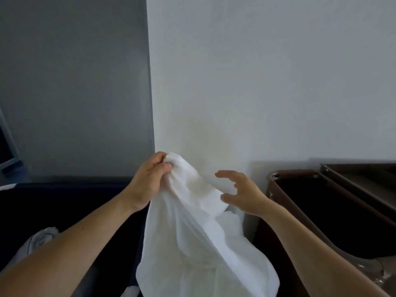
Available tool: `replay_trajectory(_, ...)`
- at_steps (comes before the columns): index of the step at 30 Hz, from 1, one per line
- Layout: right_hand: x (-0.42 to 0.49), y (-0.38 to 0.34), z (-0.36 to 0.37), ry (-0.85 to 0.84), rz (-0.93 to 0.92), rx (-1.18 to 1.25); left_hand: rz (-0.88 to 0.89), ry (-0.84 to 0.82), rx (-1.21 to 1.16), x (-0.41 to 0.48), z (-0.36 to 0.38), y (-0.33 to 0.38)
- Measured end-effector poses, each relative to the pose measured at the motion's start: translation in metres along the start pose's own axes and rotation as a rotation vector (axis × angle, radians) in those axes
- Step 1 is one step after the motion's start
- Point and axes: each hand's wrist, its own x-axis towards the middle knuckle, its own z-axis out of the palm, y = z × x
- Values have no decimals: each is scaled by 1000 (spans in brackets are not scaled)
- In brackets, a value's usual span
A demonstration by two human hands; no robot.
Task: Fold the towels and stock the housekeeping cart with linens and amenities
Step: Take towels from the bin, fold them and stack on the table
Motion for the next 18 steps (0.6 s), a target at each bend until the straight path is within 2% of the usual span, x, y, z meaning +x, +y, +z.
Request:
replay_trajectory(6, 16, 12, 6, -127, -43, -212, 140, 91, -152, 7, -17, 40)
replay_trajectory(9, 19, 13, -1, -176, -65, -467, 214, 163, -161, 10, -31, 56)
replay_trajectory(13, 24, 6, -18, -11, -237, -596, 212, 331, 23, 18, -57, 56)
replay_trajectory(15, 24, 2, -34, 65, -321, -607, 211, 421, 189, 22, -75, 45)
replay_trajectory(18, 26, -4, -55, 190, -533, -715, 147, 447, 385, 32, -95, 23)
